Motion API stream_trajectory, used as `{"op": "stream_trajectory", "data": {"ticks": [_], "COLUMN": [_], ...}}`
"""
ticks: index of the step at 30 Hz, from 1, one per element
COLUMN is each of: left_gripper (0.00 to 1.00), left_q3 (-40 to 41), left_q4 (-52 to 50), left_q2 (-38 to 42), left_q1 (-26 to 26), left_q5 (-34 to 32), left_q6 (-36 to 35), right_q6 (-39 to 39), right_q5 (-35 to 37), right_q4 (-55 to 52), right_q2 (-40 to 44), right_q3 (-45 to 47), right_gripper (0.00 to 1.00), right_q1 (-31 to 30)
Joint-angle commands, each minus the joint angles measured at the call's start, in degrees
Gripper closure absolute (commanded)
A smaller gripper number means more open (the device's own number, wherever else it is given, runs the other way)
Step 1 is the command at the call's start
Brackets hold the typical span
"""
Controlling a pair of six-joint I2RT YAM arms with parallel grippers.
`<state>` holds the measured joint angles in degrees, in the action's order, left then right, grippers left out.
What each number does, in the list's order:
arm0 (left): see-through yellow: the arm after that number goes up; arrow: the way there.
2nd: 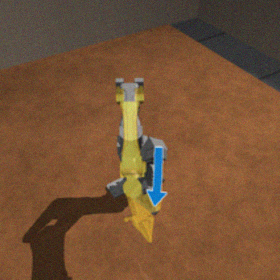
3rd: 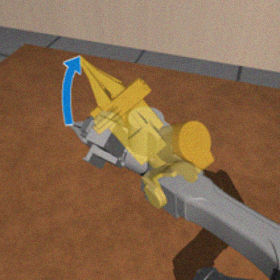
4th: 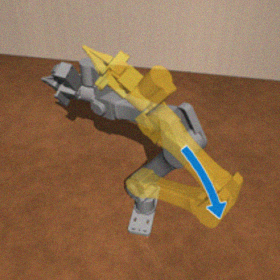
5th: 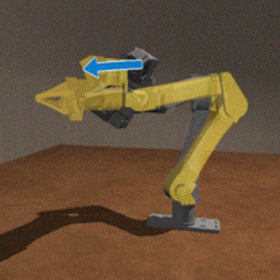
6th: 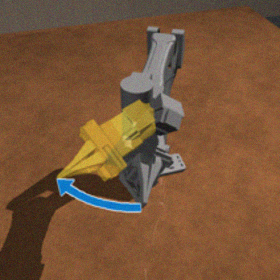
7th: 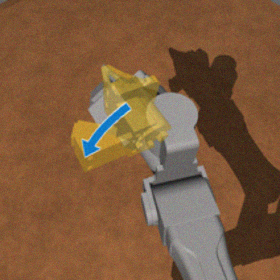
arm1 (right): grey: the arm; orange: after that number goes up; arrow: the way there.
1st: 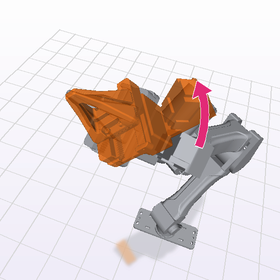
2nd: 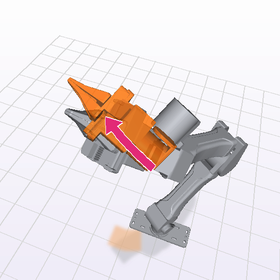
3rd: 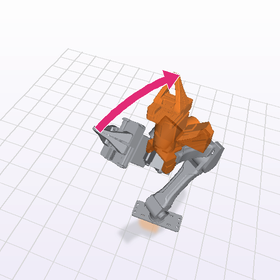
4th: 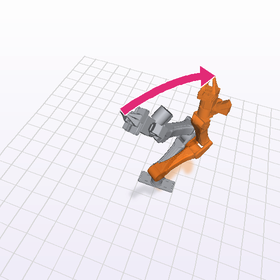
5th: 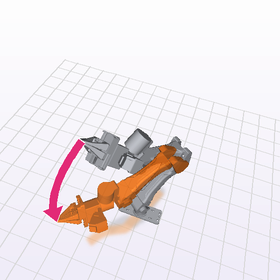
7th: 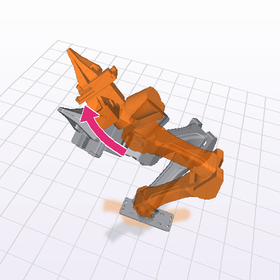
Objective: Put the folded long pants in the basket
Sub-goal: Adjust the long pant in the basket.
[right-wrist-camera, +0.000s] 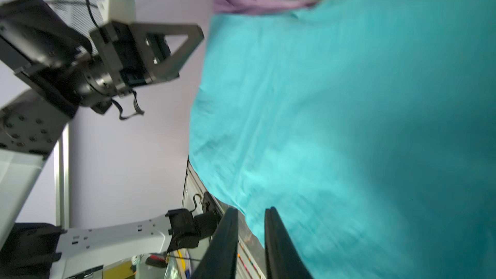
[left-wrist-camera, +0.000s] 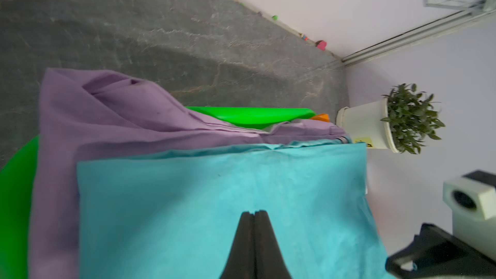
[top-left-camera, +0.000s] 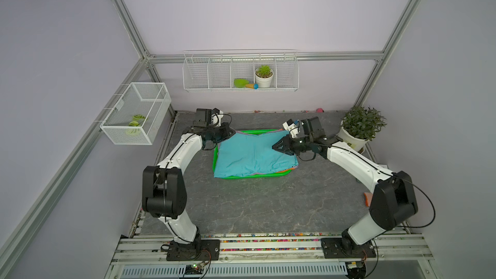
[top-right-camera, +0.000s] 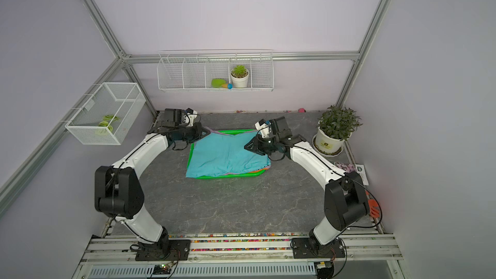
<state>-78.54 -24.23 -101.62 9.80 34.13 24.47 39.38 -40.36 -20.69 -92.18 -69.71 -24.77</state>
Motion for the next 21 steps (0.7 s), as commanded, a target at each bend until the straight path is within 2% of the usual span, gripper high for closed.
{"op": "stream_trajectory", "data": {"ticks": [1, 7, 11, 14, 17, 19, 21], "left_gripper": [1.00, 1.00, 1.00, 0.97, 0.79, 0.68, 0.56], "left_q3": [-2.65, -3.47, -4.59, -2.89, 6.98, 15.40, 25.39], "left_q4": [-1.45, 0.40, -0.29, -0.71, 4.18, 6.90, 10.28], "left_q2": [-3.28, -6.44, -4.58, 0.37, 13.12, 23.67, 34.78], "left_q1": [-1.05, -4.72, -5.40, -5.40, -5.41, -5.41, -5.41], "left_q5": [1.54, 2.20, 1.69, 0.10, -7.80, -17.31, -29.19], "left_q6": [-1.84, 0.23, -0.20, -0.64, 0.25, 1.12, 2.30], "right_q6": [-2.07, -7.75, -10.87, -12.17, -12.18, -12.53, -11.33], "right_q5": [-2.75, -3.84, -0.81, 2.94, 10.71, 20.71, 35.96], "right_q4": [-3.37, -9.59, -12.26, -13.61, -10.90, -10.86, -12.62], "right_q2": [1.52, 3.45, 6.48, 9.19, 14.98, 18.55, 21.63], "right_q3": [4.20, 10.14, 11.26, 8.44, 6.95, 6.58, 6.96], "right_gripper": [0.78, 0.79, 0.80, 0.79, 0.68, 0.63, 0.48], "right_q1": [0.22, 0.14, 0.24, 0.31, 1.00, 1.81, 2.42]}}
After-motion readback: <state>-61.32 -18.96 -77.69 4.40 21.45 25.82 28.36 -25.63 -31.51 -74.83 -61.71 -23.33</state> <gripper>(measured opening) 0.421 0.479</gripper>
